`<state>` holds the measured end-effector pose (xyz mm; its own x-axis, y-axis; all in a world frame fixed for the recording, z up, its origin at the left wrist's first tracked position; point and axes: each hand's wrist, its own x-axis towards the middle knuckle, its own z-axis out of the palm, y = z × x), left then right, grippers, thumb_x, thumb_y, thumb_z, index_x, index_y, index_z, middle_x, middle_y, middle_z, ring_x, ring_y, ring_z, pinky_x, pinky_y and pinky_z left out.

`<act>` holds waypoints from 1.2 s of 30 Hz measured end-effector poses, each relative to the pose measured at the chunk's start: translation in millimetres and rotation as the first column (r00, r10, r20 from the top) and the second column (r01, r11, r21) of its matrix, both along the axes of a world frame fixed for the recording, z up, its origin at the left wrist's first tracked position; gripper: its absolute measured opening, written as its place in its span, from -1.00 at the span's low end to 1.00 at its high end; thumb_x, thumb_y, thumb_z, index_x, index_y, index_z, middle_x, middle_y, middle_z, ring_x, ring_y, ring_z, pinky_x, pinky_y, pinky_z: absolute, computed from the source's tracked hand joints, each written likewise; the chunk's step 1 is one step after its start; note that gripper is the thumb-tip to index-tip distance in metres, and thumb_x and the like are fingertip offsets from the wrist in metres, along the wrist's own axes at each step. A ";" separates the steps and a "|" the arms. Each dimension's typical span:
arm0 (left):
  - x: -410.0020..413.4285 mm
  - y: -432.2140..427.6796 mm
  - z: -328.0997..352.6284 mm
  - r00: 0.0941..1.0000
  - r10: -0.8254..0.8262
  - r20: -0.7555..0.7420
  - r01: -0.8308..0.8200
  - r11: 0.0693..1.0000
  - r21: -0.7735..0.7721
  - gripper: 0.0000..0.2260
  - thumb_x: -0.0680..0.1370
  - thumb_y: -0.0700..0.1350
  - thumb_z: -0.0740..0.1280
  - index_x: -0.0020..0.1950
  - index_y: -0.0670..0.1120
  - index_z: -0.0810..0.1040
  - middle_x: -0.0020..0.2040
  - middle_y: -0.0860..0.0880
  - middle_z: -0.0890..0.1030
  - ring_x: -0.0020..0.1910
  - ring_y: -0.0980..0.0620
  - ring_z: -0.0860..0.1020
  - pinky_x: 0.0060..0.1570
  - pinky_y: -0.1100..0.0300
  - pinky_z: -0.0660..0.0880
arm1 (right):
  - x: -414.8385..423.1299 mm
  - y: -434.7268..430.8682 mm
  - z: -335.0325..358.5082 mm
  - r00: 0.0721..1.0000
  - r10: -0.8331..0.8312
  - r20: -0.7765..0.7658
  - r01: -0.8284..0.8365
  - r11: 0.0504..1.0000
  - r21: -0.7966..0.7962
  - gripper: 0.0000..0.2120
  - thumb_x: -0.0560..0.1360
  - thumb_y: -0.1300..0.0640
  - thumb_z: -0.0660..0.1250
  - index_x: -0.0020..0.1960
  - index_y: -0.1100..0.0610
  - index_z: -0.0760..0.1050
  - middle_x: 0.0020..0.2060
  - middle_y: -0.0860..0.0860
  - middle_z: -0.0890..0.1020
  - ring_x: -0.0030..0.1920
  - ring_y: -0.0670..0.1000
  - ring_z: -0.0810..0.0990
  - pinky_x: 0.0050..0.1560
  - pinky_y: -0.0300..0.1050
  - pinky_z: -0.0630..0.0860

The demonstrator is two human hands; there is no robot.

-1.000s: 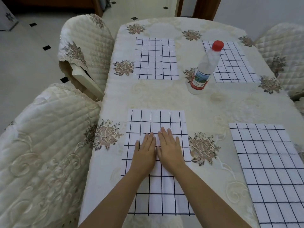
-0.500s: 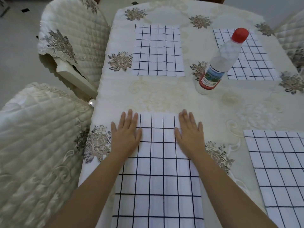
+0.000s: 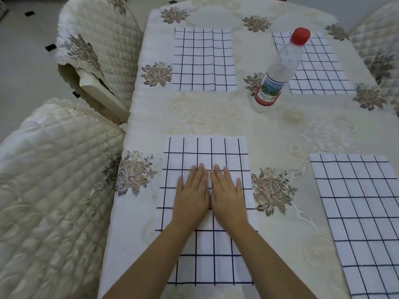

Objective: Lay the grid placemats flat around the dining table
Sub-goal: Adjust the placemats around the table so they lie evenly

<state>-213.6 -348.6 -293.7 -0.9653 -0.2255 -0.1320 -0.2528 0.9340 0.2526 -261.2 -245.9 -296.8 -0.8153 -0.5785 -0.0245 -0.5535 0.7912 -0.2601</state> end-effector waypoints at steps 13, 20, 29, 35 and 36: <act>88.6 -30.4 9.1 0.848 0.528 -0.033 -0.528 0.849 0.021 -0.49 0.51 -0.08 -0.02 0.36 -0.28 0.38 0.40 -0.26 0.37 0.39 -0.26 0.33 0.21 -0.37 0.30 | 2.8 87.4 6.6 0.925 -0.362 0.116 0.380 0.884 -0.274 -0.56 0.48 0.19 0.03 0.30 0.27 0.43 0.30 0.18 0.47 0.36 0.20 0.36 0.43 0.17 0.16; 101.4 65.1 13.1 0.989 0.142 0.045 -0.141 0.990 -0.019 -0.55 0.54 -0.05 -0.02 0.33 -0.15 0.45 0.36 -0.10 0.47 0.33 -0.09 0.44 0.17 -0.18 0.41 | 82.6 50.9 14.0 0.999 0.026 0.020 -0.025 0.999 -0.044 -0.54 0.42 0.08 0.07 0.23 0.16 0.51 0.27 0.13 0.53 0.27 0.16 0.51 0.11 0.24 0.48; 163.7 8.1 -0.6 0.959 0.283 0.002 -0.283 0.959 -0.021 -0.51 0.49 -0.05 0.01 0.37 -0.16 0.41 0.39 -0.14 0.42 0.35 -0.17 0.41 0.16 -0.30 0.37 | 91.1 140.0 -0.9 0.984 -0.170 0.050 0.169 0.985 0.038 -0.50 0.54 0.02 -0.04 0.43 0.11 0.29 0.44 0.03 0.31 0.44 0.13 0.27 0.30 0.30 0.26; 177.3 -0.8 9.5 0.845 0.509 -0.162 -0.464 0.850 0.252 -0.65 0.52 -0.26 0.13 0.27 -0.22 0.49 0.39 -0.17 0.40 0.41 -0.14 0.31 0.38 -0.11 0.21 | 99.5 144.8 16.2 0.916 -0.305 0.261 0.371 0.891 -0.261 -0.65 0.57 0.21 0.12 0.34 0.19 0.40 0.40 0.04 0.37 0.44 0.08 0.26 0.41 -0.01 0.16; 172.0 3.3 16.2 0.816 0.556 -0.157 -0.499 0.816 0.291 -0.67 0.52 -0.30 0.16 0.26 -0.25 0.49 0.39 -0.20 0.40 0.42 -0.16 0.29 0.41 -0.07 0.18 | 98.7 144.7 24.9 0.862 -0.338 0.377 0.467 0.818 -0.336 -0.68 0.56 0.25 0.15 0.30 0.21 0.43 0.33 0.06 0.44 0.38 0.07 0.34 0.36 -0.09 0.23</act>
